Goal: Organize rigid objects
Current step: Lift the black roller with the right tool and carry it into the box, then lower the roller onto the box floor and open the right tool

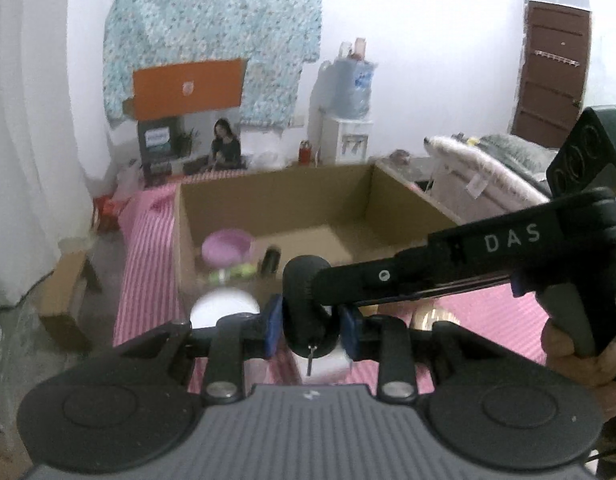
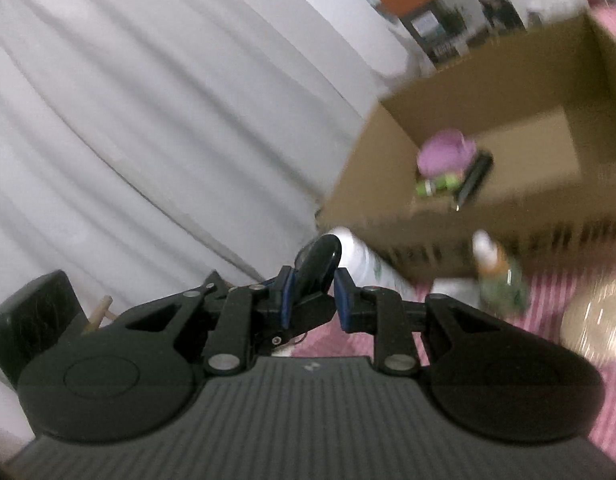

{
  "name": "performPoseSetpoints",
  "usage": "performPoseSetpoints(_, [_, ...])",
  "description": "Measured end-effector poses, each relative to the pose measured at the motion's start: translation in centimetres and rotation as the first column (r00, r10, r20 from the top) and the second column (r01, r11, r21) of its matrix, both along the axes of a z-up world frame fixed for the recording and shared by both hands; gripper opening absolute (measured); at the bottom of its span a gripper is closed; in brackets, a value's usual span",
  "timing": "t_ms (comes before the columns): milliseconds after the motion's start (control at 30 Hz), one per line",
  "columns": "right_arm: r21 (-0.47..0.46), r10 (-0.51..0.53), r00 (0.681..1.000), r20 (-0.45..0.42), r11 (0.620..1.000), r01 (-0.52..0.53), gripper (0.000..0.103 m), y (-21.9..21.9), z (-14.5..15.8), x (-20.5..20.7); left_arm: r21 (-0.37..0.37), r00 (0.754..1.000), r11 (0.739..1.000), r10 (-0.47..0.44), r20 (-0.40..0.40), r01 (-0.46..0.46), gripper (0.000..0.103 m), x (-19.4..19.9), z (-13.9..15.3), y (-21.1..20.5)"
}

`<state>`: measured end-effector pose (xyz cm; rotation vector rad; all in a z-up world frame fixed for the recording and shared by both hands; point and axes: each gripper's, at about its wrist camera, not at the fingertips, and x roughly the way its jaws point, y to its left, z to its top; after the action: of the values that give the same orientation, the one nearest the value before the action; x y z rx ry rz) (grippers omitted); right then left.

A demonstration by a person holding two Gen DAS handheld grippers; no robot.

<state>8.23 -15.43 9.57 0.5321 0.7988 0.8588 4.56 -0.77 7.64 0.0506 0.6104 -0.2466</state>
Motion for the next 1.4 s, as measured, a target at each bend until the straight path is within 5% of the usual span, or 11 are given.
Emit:
performPoseSetpoints(133, [0.003, -0.016, 0.999, 0.041, 1.0, 0.016, 0.021, -1.0, 2.6, 2.7, 0.015, 1.0, 0.999, -0.03, 0.003, 0.03, 0.032, 3.6, 2.1, -1.2])
performPoseSetpoints(300, [-0.019, -0.028, 0.999, -0.022, 0.999, 0.028, 0.022, -1.8, 3.0, 8.1, 0.0, 0.995, 0.999, -0.039, -0.096, 0.039, 0.032, 9.4, 2.2, -2.2])
performPoseSetpoints(600, [-0.105, -0.025, 0.961, -0.276, 0.994, -0.004, 0.023, -2.3, -2.3, 16.4, -0.07, 0.924, 0.998, -0.024, -0.381, -0.002, 0.032, 18.3, -3.4, -2.0])
performPoseSetpoints(867, [-0.172, 0.003, 0.918, -0.396, 0.982, -0.078, 0.023, -1.2, -5.8, 19.6, -0.019, 0.873, 0.998, 0.036, -0.486, -0.052, 0.032, 21.1, -6.7, -2.1])
performPoseSetpoints(1167, [-0.198, 0.026, 0.909, -0.417, 0.973, -0.119, 0.032, -0.2, -6.7, 20.9, -0.019, 0.861, 0.997, 0.056, -0.505, -0.076, 0.035, 21.9, -7.5, -2.1])
performPoseSetpoints(1400, [-0.148, 0.015, 0.914, -0.405, 0.986, -0.081, 0.034, -0.9, -6.5, 20.4, -0.012, 0.886, 0.997, 0.067, -0.459, -0.081, 0.04, 20.7, -6.0, -2.3])
